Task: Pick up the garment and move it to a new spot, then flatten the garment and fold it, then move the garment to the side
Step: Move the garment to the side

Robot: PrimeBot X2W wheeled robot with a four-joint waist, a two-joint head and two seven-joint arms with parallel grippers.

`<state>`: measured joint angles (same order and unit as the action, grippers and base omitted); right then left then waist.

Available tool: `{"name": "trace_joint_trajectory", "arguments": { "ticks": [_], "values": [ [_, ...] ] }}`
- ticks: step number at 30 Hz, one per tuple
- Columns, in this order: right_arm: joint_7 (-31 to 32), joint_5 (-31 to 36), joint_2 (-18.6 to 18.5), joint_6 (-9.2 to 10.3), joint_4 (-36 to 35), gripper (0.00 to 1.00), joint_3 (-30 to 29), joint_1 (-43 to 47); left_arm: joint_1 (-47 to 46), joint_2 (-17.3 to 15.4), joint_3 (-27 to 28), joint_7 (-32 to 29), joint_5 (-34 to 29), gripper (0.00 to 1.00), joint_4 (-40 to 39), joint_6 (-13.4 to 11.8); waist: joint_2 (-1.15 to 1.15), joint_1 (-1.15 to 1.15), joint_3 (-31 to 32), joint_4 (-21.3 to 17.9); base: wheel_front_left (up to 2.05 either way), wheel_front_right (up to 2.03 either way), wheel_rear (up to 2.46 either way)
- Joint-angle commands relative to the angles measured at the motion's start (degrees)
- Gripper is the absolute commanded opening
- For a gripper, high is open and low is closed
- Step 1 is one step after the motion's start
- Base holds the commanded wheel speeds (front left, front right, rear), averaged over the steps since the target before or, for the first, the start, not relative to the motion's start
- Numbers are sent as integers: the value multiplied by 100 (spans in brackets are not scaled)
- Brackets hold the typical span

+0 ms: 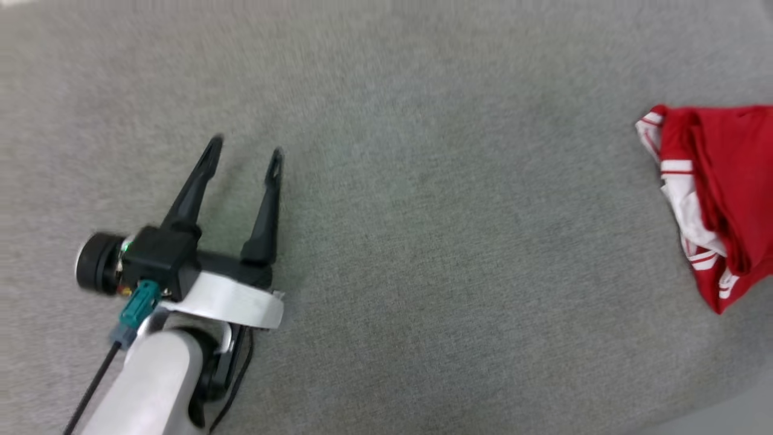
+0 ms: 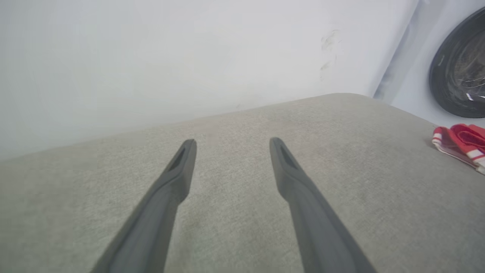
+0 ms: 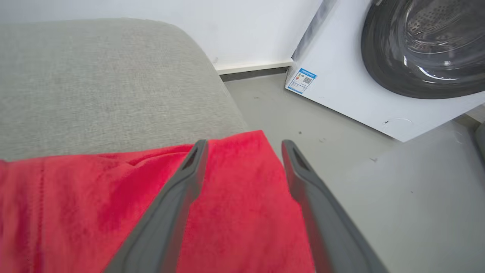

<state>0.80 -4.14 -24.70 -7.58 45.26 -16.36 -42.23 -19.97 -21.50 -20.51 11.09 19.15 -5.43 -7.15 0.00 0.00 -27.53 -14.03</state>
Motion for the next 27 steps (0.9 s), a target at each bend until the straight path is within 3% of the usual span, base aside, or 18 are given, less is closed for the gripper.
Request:
{"name": "trace_joint_trajectory", "arguments": {
  "ticks": [1,12,27],
  "values": [
    [-24,-23,80,12,-127,100,88,165,184,-1,21,48,38,100,55,-54,0,0,451,46,0,0,0],
    [-7,-200,688,12,-1734,100,873,1644,1317,238,339,277,426,100,146,-498,0,0,1634,412,0,0,0],
    [-20,-438,1741,11,-3900,100,1485,3518,2152,271,685,369,631,100,270,-731,0,0,2399,1095,0,0,0]
  ]
}}
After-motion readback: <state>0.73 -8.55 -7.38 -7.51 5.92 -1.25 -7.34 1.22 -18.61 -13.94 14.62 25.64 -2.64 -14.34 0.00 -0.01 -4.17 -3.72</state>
